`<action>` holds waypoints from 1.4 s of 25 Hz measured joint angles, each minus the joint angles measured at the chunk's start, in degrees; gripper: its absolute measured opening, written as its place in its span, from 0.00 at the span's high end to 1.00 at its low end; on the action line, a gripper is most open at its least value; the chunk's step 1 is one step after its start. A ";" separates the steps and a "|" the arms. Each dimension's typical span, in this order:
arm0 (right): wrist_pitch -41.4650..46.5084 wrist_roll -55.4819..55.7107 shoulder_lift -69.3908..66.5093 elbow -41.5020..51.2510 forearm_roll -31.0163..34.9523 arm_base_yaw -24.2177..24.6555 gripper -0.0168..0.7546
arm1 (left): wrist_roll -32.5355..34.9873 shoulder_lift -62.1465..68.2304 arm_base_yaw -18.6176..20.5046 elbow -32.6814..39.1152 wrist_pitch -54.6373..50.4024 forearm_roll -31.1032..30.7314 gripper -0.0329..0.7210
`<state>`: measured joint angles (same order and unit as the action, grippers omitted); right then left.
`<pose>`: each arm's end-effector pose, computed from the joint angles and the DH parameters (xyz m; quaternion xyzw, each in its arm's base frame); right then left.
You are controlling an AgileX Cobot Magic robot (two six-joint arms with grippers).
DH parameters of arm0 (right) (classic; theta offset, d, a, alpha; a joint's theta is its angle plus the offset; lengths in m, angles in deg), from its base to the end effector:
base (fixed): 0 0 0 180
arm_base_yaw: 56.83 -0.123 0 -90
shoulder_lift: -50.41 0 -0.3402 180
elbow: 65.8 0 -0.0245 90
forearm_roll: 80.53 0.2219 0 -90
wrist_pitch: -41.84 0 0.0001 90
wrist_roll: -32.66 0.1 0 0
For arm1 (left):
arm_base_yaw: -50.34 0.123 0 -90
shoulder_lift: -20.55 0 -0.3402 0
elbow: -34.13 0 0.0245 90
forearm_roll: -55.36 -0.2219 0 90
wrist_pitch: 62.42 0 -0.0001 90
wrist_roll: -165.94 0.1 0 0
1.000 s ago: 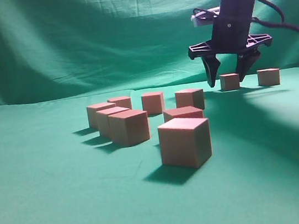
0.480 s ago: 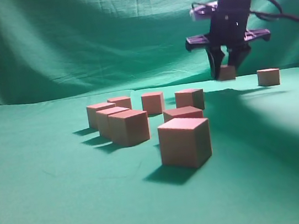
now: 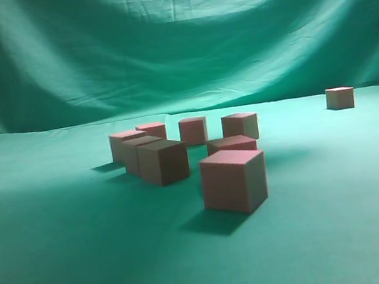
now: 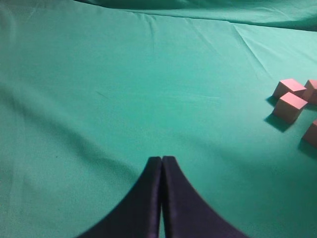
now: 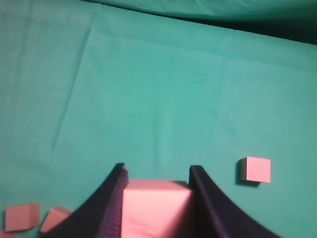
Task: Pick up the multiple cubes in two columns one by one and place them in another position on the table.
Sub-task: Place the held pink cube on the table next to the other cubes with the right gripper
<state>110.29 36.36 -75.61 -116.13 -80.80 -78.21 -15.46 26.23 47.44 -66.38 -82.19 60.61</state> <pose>0.4355 0.1700 0.3956 -0.1464 0.9401 0.0645 0.3010 -0.0230 -0.0019 0.1740 -0.0144 0.7925 -0.0613 0.6067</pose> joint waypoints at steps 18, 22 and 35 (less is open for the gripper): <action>0.85 0.78 24.66 29.76 -0.20 -18.76 0.64 | 0.00 0.00 0.00 0.00 0.00 0.00 0.96; -8.40 -0.12 27.68 43.63 -0.20 -25.89 0.64 | 0.00 0.00 0.00 0.00 0.00 0.00 0.96; -20.15 -11.99 20.53 59.70 2.62 -37.26 0.64 | 0.00 0.00 0.00 0.00 0.00 0.00 0.96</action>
<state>90.14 24.36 -55.08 -56.43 -78.18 -115.48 -15.46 26.23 47.44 -66.38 -82.19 60.61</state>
